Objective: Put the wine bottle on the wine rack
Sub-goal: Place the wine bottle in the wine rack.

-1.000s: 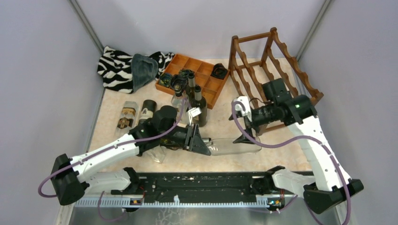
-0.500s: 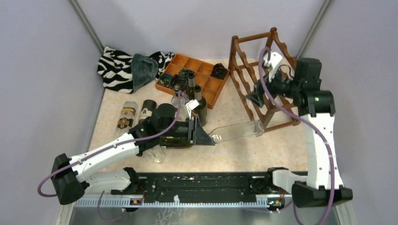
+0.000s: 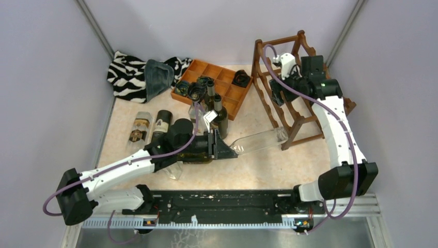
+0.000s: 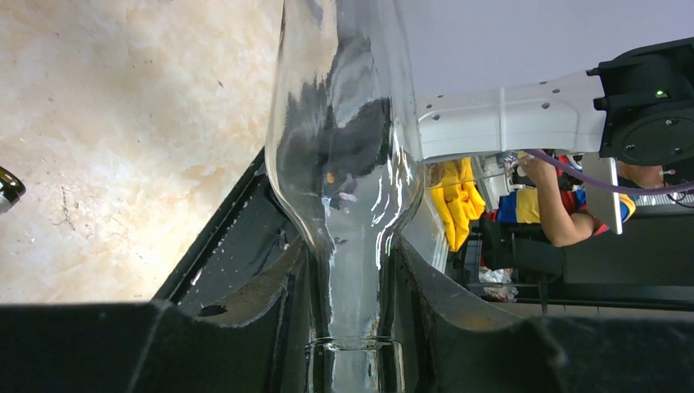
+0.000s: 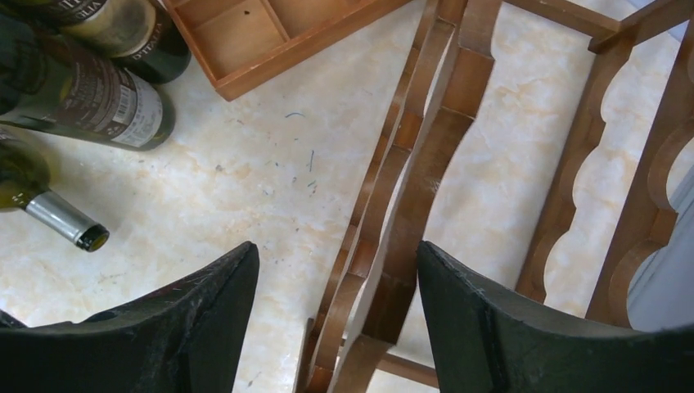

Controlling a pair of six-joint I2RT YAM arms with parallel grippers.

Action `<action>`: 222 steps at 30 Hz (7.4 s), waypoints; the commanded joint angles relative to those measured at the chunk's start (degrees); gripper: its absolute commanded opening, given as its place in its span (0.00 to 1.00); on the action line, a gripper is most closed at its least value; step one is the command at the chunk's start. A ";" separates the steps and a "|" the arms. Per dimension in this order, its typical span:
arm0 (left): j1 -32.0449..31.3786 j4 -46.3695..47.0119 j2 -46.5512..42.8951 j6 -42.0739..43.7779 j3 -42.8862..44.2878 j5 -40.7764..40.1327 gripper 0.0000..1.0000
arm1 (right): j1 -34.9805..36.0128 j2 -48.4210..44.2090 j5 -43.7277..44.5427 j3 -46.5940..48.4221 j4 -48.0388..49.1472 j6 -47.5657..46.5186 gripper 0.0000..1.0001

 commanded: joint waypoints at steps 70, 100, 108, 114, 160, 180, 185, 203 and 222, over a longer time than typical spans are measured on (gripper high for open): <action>-10.71 30.99 8.88 -2.07 -10.69 -19.37 0.00 | -5.08 -16.41 -10.64 -12.24 -2.26 -2.95 0.00; -15.44 43.43 21.79 -5.77 -11.94 -24.70 0.00 | -5.04 -15.81 -10.62 -12.56 1.15 -0.97 0.00; -15.46 46.13 26.33 -4.56 -8.71 -23.91 0.00 | -5.06 -15.92 -10.91 -12.75 1.10 -1.14 0.00; -15.46 47.16 27.43 -4.53 -7.99 -23.54 0.00 | -5.04 -15.98 -11.24 -13.04 1.17 -1.23 0.00; -17.75 55.35 55.04 5.15 9.64 -29.13 0.00 | -4.45 -16.99 -13.65 -17.59 4.05 -0.01 0.00; -13.27 54.51 65.12 4.20 18.34 -17.71 0.00 | -2.84 -16.89 -11.35 -17.98 6.00 2.35 0.00; -12.16 52.91 66.68 4.60 20.12 -16.31 0.00 | -2.69 -17.21 -11.44 -18.60 6.38 2.46 0.00; -7.75 52.02 70.07 6.30 23.69 -8.61 0.00 | -1.70 -17.41 -11.51 -19.22 6.50 2.55 0.00; -7.86 51.43 74.09 3.08 30.17 -9.23 0.00 | -1.54 -17.74 -12.58 -20.00 6.73 2.92 0.00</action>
